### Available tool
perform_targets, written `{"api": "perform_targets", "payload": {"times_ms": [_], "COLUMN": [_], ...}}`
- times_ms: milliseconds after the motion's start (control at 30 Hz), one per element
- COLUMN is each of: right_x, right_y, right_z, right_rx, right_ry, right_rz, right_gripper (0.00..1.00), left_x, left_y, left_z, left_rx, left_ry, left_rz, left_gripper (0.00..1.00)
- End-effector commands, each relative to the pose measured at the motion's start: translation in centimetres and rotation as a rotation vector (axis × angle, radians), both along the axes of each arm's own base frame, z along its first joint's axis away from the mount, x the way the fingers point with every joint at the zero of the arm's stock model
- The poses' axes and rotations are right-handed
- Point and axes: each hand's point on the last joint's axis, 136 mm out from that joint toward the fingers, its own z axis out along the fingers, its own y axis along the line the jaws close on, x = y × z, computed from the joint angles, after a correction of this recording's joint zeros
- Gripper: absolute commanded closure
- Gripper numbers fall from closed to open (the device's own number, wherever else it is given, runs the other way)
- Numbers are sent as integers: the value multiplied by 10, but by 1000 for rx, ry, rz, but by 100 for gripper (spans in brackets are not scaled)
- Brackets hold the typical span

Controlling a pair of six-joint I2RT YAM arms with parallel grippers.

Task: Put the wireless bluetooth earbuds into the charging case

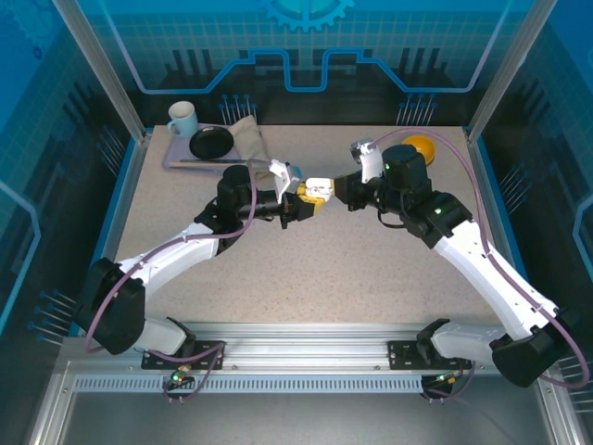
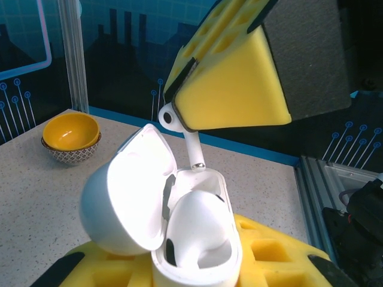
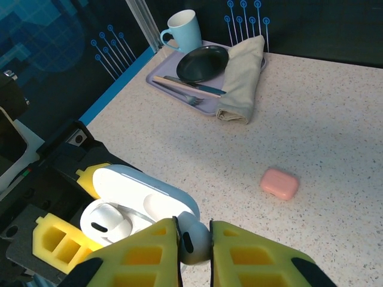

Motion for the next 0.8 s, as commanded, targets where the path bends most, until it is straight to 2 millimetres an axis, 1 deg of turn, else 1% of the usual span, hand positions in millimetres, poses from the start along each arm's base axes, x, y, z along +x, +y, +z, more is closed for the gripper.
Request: {"api": "perform_targets", "payload": {"times_ms": [0, 300, 533, 633, 767], "right_x": [1, -14, -23, -21, -16], "right_y": [5, 22, 29, 26, 20], "right_z": [-1, -1, -1, -1, 0], "right_rx": [-17, -124, -231, -287, -301], "right_ry": [-24, -82, -152, -179, -190], "right_rz": [13, 96, 137, 115, 77], "right_gripper": [85, 86, 86, 87, 89], "left_x": [-4, -1, 3, 3, 3], "left_y": [0, 0, 0, 0, -1], "left_z": [24, 26, 26, 25, 24], "left_rx": [-25, -30, -30, -30, -32], "left_ry": [-75, -80, -79, -74, -72], "left_rz": [-28, -20, -13, -14, -17], "left_gripper": [100, 100, 100, 100, 100]}}
